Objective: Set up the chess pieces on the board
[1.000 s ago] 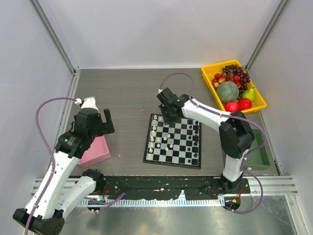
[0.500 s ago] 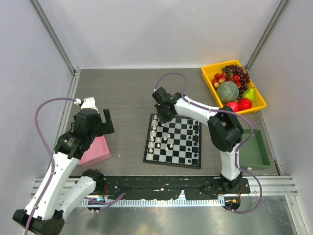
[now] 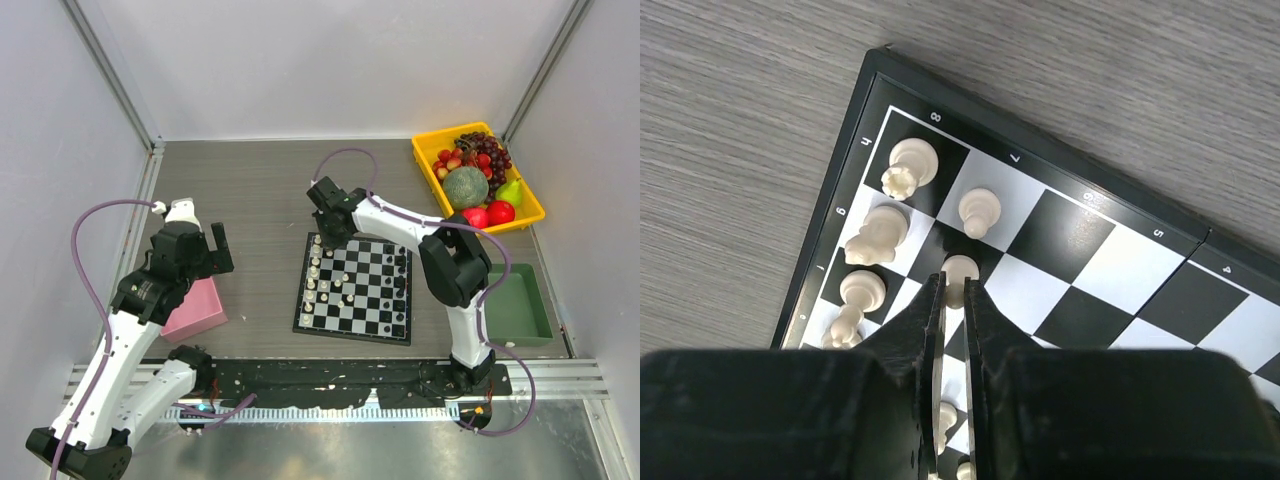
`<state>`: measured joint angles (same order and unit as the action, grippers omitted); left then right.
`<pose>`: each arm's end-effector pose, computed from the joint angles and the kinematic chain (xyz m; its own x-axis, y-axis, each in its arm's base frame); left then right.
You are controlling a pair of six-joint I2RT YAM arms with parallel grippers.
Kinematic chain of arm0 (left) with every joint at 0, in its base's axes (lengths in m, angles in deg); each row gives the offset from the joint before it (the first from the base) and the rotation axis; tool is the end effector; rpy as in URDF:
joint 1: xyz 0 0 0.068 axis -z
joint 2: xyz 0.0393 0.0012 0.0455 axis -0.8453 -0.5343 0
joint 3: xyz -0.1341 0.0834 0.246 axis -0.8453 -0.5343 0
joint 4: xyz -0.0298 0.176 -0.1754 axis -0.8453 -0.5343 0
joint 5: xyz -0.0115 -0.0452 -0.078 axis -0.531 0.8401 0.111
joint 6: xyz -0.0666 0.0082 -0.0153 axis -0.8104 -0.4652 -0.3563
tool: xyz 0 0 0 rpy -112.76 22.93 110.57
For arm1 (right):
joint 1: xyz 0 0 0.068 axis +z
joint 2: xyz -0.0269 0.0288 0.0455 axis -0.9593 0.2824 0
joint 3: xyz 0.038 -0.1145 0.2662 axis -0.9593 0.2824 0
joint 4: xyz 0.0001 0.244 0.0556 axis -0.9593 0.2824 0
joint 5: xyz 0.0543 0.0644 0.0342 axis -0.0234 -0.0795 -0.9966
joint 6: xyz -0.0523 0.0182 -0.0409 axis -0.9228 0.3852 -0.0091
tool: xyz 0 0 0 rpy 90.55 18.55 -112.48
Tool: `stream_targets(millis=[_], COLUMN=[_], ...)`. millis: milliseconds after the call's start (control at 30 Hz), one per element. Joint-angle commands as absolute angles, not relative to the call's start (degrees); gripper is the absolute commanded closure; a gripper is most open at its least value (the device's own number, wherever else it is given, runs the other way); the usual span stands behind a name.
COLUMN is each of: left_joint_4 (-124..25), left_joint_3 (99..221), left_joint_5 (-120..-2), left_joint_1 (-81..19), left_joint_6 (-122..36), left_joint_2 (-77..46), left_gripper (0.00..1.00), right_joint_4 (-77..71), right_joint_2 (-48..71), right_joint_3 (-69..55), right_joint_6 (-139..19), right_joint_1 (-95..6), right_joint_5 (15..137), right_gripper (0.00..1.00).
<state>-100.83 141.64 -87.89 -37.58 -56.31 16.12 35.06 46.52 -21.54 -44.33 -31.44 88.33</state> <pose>0.1298 -0.0284 0.3299 -0.5794 -0.2110 -0.7872 -0.1683 0.9761 -0.1377 0.3260 0.2892 0.2030 -0.8654 -0.2712 -0.4214 -0.3396 0.9358 0.0951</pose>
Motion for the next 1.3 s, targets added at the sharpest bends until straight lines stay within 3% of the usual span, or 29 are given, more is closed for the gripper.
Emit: stream_targets(millis=[0,100,367,500,867,1267], left_joint_4=[-98.99,-99.08,-99.08,-99.08,-98.38,-98.73], left_joint_3=[141.8,141.71,141.71,141.45,141.1,141.36], left_joint_5=[-88.59,-88.5,-88.33,-88.33,-87.45,-87.1], left_joint_1=[-37.84,-37.84,-37.84,-37.84,-37.84,-37.84], left_joint_6=[-55.55,-55.55,-55.55,-55.55,-55.64,-55.99], left_joint_2=[16.47,16.3,16.21,16.47,16.3,15.95], left_gripper=[0.01,0.01,0.01,0.01,0.01,0.01], right_joint_4=[33.94,34.03,35.17,35.7,33.16,31.66], right_joint_2=[47.32,47.41,44.26,39.33,27.9,29.48], right_joint_3=[-24.31,-24.58,-24.4,-22.39,-5.52,-2.61], right_joint_6=[-44.22,-44.31,-44.49,-44.66,-41.5,-39.74], right_joint_1=[-30.79,-30.79,-30.53,-30.53,-30.44,-27.36], right_joint_5=[88.21,88.29,87.94,89.17,88.3,88.38], right_gripper=[0.85,0.84,0.64,0.6,0.61,0.67])
